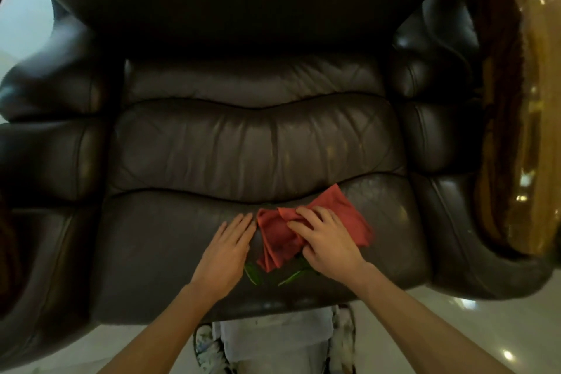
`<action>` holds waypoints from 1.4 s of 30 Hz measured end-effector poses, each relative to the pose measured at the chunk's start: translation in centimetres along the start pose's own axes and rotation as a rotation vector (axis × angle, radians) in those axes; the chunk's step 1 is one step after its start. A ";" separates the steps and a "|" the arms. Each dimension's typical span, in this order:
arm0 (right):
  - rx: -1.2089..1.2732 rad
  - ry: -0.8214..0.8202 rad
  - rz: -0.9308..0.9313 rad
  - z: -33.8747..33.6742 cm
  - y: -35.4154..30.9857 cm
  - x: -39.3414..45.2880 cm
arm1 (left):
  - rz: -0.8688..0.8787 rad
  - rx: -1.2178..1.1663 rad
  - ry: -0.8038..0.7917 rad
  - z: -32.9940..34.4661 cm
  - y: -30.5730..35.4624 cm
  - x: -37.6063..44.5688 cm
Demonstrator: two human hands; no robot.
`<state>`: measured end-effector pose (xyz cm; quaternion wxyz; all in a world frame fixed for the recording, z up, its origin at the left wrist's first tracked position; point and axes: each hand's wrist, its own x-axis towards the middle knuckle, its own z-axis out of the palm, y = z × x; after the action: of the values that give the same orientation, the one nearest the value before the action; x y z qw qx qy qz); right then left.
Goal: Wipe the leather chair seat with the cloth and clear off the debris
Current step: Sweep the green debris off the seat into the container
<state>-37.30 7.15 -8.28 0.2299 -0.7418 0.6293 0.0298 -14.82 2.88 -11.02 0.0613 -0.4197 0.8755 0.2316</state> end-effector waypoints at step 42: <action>0.238 0.795 0.088 2.0 2.3 2.5 | 0.056 -0.017 0.707 6.0 -2.4 0.9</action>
<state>-38.45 5.36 -11.59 0.0517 -0.6361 0.6991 -0.3223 -14.10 3.73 -17.46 -0.2553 -0.4503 0.8518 0.0810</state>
